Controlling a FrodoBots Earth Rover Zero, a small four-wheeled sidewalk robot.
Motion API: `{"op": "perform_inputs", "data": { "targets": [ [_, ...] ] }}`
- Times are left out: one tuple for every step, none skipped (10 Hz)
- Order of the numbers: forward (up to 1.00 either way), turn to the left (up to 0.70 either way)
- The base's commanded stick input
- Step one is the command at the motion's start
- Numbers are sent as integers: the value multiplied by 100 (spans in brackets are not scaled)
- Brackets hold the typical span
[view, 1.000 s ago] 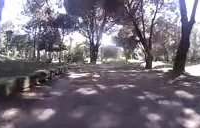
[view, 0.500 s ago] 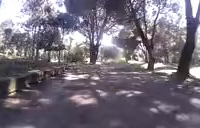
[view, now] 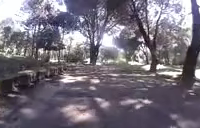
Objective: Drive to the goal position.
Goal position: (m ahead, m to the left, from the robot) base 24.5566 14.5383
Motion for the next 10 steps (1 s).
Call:
{"op": "perform_inputs", "data": {
  "targets": [
    [85,0],
    [85,0],
    [85,0],
    [85,0],
    [85,0],
    [85,0],
    [85,0],
    [85,0],
    [85,0],
    [85,0]
  ]
}}
